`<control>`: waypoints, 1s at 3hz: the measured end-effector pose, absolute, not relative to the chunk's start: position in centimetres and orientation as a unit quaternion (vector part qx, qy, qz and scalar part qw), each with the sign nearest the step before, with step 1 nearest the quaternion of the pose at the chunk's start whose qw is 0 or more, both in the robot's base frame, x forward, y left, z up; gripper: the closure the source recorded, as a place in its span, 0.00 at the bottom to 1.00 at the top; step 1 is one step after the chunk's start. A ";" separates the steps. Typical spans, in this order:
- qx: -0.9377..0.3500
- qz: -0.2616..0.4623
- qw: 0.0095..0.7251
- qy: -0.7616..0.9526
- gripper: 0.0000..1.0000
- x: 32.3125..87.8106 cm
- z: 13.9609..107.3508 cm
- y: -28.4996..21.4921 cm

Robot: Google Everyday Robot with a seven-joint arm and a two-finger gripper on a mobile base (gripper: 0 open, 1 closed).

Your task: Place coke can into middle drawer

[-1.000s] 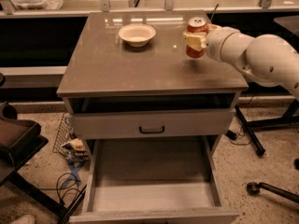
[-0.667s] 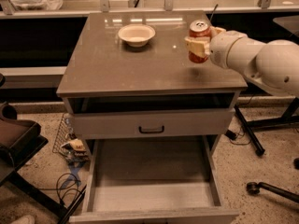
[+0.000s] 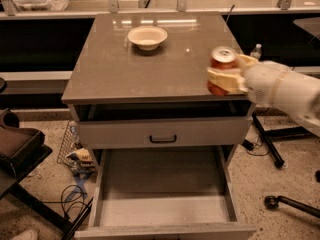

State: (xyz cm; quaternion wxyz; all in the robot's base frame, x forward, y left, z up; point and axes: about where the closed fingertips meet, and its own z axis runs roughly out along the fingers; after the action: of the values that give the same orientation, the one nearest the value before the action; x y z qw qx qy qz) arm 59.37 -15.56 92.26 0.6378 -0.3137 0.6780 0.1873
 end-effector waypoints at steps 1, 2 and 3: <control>-0.315 0.224 0.619 0.684 1.00 53.6 91.2 -18.7; -0.331 0.268 0.582 0.693 1.00 49.6 88.9 -20.3; -0.347 0.289 0.565 0.691 1.00 48.2 88.0 -19.4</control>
Offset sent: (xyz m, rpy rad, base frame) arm -0.1460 -0.0609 -0.0643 0.0554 0.2486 0.2637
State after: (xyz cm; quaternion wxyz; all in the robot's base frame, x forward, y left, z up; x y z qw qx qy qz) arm 48.25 -19.36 87.96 0.5651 -0.3471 0.6905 0.2887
